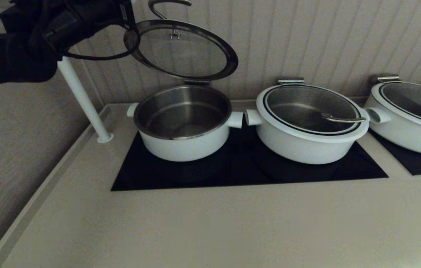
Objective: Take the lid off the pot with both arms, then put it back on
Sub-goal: Close the pot lid
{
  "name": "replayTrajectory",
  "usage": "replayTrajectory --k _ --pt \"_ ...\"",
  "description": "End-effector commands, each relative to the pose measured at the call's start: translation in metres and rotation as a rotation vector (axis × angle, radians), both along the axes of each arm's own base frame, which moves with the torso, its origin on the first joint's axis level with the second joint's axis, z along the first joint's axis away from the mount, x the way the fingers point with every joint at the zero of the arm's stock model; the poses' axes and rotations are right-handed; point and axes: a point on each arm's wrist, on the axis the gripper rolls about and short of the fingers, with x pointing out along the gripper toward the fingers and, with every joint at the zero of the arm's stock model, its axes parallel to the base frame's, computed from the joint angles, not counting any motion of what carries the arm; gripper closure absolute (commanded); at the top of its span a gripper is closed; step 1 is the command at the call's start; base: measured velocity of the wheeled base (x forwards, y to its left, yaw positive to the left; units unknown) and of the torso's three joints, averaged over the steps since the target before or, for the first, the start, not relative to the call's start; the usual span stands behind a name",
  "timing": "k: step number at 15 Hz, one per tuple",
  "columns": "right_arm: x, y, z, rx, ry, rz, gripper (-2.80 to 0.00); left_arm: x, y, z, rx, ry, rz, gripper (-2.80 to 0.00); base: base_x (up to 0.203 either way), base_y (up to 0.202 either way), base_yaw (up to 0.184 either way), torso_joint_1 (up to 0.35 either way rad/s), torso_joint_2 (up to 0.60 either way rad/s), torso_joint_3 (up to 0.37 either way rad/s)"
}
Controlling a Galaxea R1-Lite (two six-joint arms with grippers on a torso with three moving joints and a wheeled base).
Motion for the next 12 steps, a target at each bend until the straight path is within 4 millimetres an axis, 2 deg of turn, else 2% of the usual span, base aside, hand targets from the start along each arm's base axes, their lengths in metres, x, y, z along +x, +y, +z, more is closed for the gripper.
replayTrajectory --k 1,12 --pt "0.0 0.0 0.0 -0.001 0.0 0.001 0.0 0.01 -0.002 -0.005 0.003 0.002 -0.003 0.0 0.0 0.0 0.0 0.0 0.0 0.0" --pt "0.0 0.0 0.0 -0.001 0.0 0.001 0.0 0.029 -0.004 -0.022 0.014 0.059 0.001 0.0 0.0 0.0 0.0 0.0 0.0 0.0"
